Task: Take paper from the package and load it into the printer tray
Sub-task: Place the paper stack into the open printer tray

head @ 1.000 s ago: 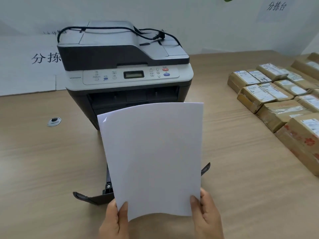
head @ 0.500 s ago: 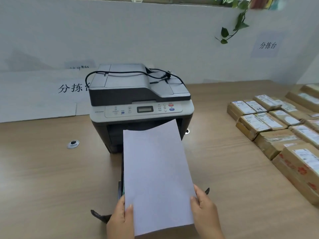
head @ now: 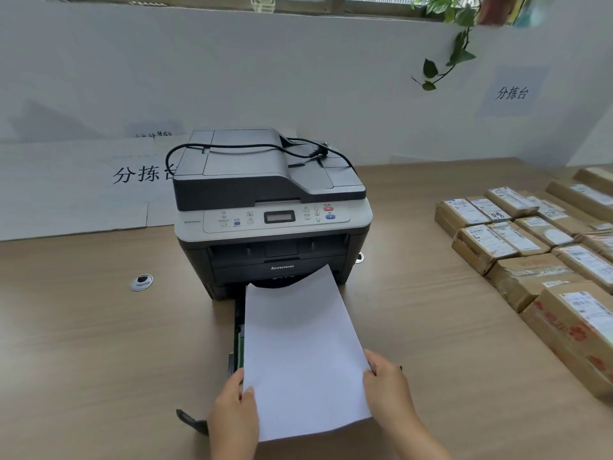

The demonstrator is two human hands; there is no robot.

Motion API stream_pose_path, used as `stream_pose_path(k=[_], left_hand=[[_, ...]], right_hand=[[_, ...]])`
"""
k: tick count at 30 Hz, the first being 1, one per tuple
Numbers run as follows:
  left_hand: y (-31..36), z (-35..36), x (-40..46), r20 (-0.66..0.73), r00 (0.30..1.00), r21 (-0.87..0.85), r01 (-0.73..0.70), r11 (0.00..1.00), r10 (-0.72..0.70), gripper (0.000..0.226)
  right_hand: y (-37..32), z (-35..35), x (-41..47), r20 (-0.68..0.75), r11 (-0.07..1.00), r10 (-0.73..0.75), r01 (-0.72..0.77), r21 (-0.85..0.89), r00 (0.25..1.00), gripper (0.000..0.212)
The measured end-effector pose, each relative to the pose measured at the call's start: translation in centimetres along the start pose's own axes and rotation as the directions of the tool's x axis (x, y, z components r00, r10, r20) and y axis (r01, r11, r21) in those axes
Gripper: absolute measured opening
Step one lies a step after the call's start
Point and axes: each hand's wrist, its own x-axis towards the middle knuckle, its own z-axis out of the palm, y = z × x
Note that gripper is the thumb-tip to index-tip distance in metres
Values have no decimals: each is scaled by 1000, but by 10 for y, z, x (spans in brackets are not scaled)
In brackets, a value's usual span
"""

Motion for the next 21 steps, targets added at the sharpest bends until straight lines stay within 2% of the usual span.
stream_pose_path(k=[9,14,21], left_hand=[[7,-1,9,23,1000,84,-7,996,5,40],[10,-1,20,21,999,74,-36,997,34,38],[7,1,30,20,1000,74,-5,997,4,37]], right_hand=[[5,6,12,18,995,101,-101,-3,995,49],[6,10,23,12,991,137,-137,-6,991,46],[9,16,34,13,983,180,-180,-20,984,40]])
